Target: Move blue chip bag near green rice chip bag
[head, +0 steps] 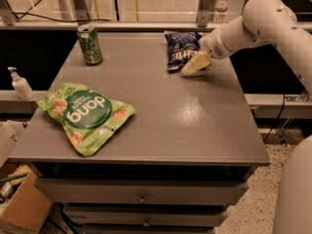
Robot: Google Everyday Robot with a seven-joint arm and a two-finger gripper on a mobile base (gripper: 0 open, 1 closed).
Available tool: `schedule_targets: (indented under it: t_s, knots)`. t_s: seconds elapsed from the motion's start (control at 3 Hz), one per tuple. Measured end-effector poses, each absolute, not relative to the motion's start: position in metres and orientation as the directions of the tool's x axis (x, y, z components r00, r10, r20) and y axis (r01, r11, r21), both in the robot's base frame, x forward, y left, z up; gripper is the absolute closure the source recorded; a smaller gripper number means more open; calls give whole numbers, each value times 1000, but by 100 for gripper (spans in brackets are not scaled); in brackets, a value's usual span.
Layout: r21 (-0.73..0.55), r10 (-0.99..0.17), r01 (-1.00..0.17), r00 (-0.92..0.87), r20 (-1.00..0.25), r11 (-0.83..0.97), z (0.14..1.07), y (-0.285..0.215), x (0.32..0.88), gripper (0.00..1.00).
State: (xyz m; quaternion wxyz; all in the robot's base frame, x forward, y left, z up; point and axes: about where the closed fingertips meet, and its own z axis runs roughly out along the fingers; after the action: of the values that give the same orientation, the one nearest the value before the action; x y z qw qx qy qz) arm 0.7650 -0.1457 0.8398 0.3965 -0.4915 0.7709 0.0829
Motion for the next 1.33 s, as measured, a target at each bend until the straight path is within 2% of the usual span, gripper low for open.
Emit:
schedule_targets:
  t_s: [1.0,1.33]
  knots:
    - [-261,-681,-824,-193,-706,504,853,-141,755,88]
    - [-254,-669,-839,-165,-725,481,882,-139,731,100]
